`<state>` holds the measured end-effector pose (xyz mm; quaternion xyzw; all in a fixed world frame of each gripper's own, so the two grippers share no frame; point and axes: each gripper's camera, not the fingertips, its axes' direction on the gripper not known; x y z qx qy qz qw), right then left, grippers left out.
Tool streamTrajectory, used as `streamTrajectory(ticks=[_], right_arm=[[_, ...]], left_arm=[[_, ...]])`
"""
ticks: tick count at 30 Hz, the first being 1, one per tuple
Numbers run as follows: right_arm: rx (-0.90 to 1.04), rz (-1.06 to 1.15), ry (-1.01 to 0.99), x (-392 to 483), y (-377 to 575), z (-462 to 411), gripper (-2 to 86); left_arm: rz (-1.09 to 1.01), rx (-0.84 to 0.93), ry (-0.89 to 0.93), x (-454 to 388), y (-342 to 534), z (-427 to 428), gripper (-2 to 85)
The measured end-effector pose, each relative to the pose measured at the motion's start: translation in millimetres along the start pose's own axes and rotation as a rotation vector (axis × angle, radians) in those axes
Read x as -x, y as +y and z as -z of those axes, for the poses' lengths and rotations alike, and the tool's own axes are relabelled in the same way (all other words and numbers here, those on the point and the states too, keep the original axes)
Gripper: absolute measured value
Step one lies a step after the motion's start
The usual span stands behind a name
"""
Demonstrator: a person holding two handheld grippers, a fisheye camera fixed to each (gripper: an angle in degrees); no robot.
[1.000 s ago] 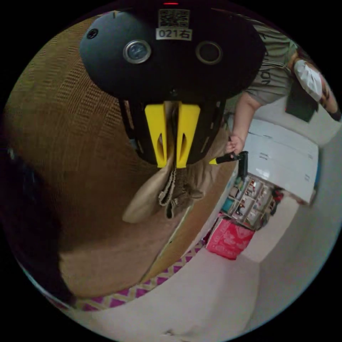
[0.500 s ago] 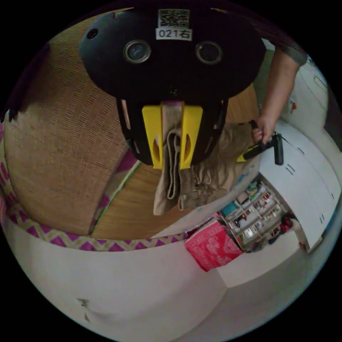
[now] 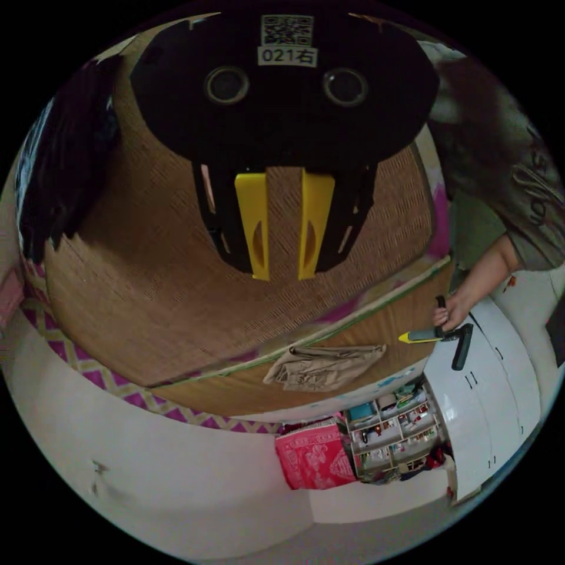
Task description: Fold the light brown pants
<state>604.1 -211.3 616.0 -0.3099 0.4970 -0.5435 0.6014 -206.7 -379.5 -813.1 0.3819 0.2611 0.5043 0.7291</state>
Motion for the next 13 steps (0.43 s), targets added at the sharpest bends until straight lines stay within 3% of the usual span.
streamTrajectory(ticks=[3,8,13], right_arm=[[-0.042,-0.023,0.12,1,58,48,9.0],[-0.15,-0.119,0.402,-21,134,130,8.8],[-0.183,-0.178,0.669,-50,146,182,11.7]], left_arm=[[-0.072,-0.04,-0.037,-61,33,8,-0.1],[-0.161,0.085,0.112,-154,59,-9,-0.6],[-0.085,0.092,0.158,-209,78,-24,-0.9]])
